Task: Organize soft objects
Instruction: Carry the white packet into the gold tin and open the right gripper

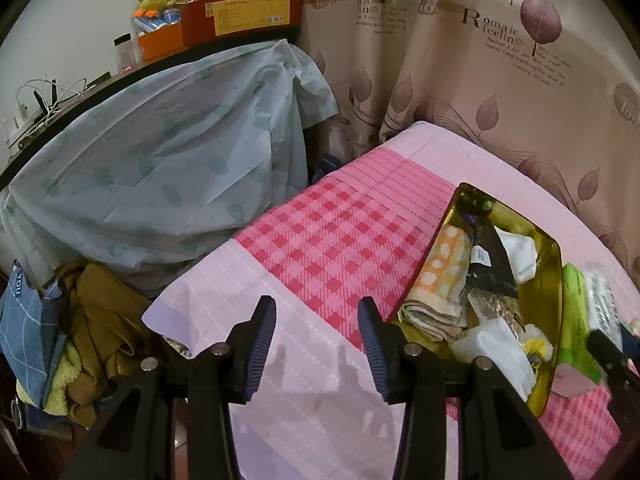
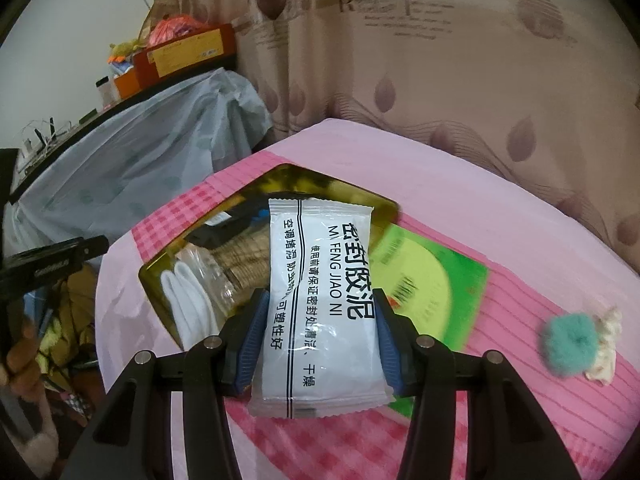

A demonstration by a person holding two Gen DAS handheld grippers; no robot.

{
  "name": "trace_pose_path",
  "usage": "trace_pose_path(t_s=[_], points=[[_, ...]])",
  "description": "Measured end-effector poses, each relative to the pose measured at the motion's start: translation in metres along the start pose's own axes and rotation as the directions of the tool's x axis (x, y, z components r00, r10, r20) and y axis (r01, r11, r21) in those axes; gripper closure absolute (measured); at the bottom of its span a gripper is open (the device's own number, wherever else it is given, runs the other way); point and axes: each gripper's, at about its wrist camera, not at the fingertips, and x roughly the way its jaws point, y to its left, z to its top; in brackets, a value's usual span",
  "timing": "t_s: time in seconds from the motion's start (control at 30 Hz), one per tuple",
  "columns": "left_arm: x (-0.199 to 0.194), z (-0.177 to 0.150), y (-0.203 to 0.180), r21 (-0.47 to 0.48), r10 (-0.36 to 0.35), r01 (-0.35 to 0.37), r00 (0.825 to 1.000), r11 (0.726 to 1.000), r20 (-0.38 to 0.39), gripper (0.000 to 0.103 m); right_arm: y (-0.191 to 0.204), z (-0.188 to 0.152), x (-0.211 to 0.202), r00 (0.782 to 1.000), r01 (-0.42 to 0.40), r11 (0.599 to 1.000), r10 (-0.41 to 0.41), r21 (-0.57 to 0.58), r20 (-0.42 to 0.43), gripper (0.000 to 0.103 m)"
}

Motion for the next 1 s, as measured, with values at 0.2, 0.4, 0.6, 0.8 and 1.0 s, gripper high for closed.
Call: trace_pose_path(t_s=[0.2, 0.4, 0.6, 0.8, 1.0], points=[[0.002, 0.001, 0.001, -0.004, 0.007, -0.007, 1.000, 1.000, -0.004, 0.060, 0.018, 0.015, 0.028, 0.999, 0.001, 0.999, -0.002, -0.035, -0.032, 0.056], [0.001, 0.002, 0.002, -0.005, 0.009, -0.009, 1.000, 1.000, 0.001, 0.060, 0.032, 0.022, 0.051, 0.998, 0.001, 0.998, -0.005, -0.066, -0.059, 0.056], [-0.001, 0.002, 0.002, -0.002, 0.007, -0.007, 1.000, 1.000, 0.007, 0.060, 0.037, 0.023, 0.070, 0.996, -0.012, 0.999, 0.008, -0.052, -0.091, 0.055], [-0.001, 0.002, -0.002, 0.010, 0.000, 0.000, 1.000, 1.000, 0.003, 0.060, 0.036, 0.022, 0.073, 0.995, -0.025, 0.999, 0.021, -0.043, -0.096, 0.047], [-0.004, 0.000, -0.008, 0.028, -0.013, 0.013, 1.000, 1.000, 0.010, 0.059, 0.040, 0.022, 0.063, 0.997, -0.038, 0.997, 0.034, -0.062, -0.071, 0.028]])
